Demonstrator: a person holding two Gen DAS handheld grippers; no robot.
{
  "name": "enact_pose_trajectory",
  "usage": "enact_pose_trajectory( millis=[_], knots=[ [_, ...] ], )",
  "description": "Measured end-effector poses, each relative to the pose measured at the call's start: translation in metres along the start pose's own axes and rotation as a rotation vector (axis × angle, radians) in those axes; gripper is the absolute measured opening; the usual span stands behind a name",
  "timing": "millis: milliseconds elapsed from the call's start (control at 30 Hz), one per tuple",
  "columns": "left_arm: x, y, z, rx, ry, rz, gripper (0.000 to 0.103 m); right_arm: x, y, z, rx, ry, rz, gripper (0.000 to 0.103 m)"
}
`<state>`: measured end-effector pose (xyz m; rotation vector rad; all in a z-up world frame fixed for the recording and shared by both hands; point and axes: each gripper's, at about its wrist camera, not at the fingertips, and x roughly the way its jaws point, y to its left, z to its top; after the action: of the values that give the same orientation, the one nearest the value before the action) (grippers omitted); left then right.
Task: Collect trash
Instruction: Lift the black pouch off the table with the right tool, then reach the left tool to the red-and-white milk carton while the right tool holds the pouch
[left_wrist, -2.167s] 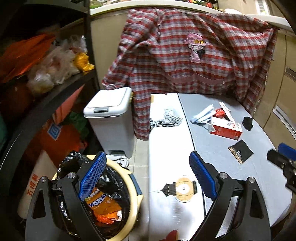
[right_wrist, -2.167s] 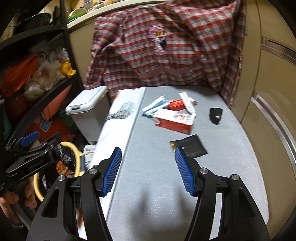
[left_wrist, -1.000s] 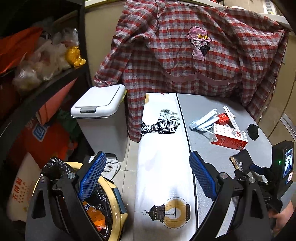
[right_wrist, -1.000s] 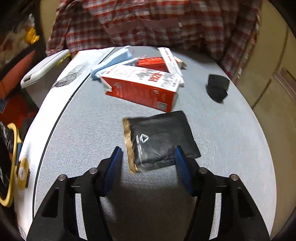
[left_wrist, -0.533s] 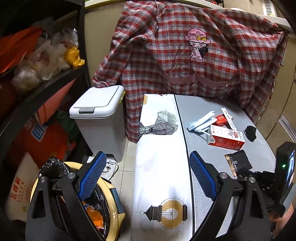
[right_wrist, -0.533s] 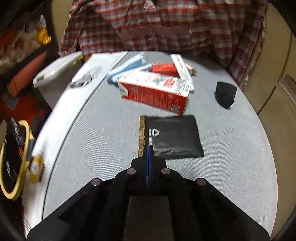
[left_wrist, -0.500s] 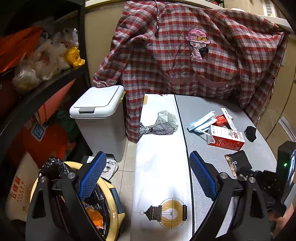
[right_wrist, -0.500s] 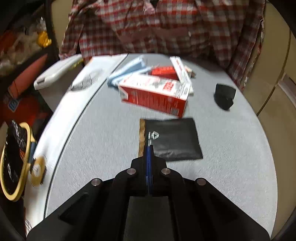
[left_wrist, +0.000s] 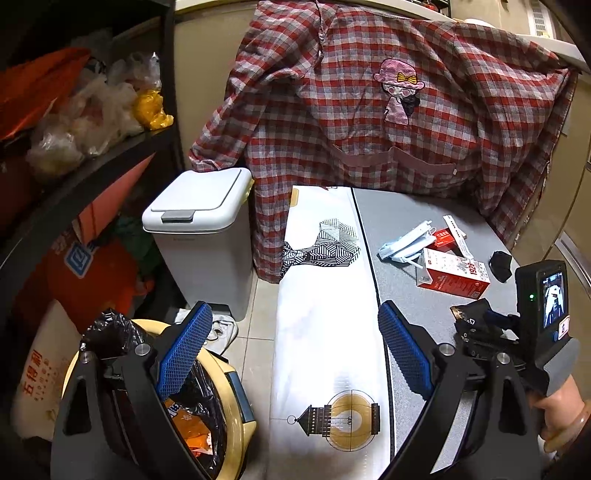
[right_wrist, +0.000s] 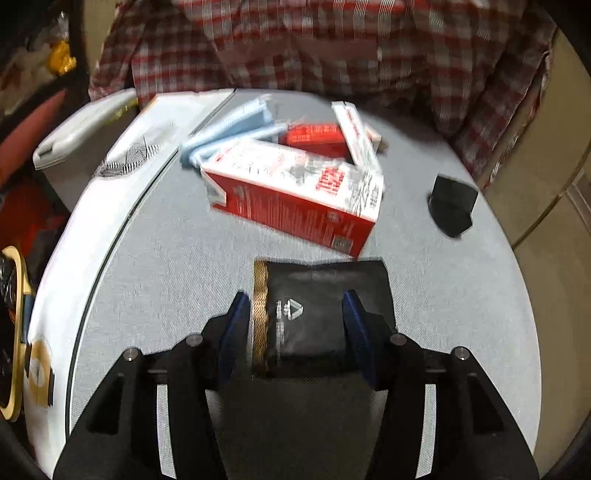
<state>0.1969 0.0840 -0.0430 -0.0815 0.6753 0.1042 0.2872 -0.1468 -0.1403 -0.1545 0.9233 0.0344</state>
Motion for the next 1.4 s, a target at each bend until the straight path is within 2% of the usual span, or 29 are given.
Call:
enact_pose_trajectory(
  millis=[67,133,233,333,533,900,1000,1100,1233,1400],
  knots=[
    [0.0,0.0,0.0,-0.002,-0.001,-0.002,0.088,-0.002,0.001,0.001,-0.017,0.009,0.007,0.05],
    [-0.001,0.0,0.001,-0.004,-0.002,-0.006,0.088,-0.004,0.0,-0.001,-0.022,0.006,0.037,0.032],
    [-0.003,-0.001,0.0,0.002,-0.006,-0.01,0.088,-0.006,0.004,-0.006,-0.057,-0.008,0.045,0.017],
    [-0.005,-0.002,0.0,0.01,-0.013,-0.011,0.088,-0.009,-0.003,-0.008,-0.04,-0.009,0.053,0.008],
    [-0.011,-0.004,0.002,0.013,-0.032,-0.016,0.088,-0.019,-0.015,-0.013,0.028,-0.001,0.07,0.006],
    [-0.017,-0.028,0.002,0.044,-0.075,-0.045,0.088,-0.113,-0.038,-0.01,0.077,-0.167,0.078,0.005],
    [-0.016,-0.038,0.001,0.061,-0.085,-0.076,0.088,-0.14,-0.047,-0.007,0.077,-0.208,0.092,0.005],
    [-0.013,-0.053,0.002,0.087,-0.09,-0.145,0.088,-0.157,-0.054,-0.007,0.064,-0.231,0.091,0.006],
    [-0.002,-0.082,0.008,0.135,-0.091,-0.191,0.088,-0.16,-0.067,-0.006,0.084,-0.255,0.082,0.005],
    [0.031,-0.136,0.023,0.145,-0.057,-0.202,0.088,-0.142,-0.096,-0.007,0.166,-0.213,0.085,0.005]
  ],
)
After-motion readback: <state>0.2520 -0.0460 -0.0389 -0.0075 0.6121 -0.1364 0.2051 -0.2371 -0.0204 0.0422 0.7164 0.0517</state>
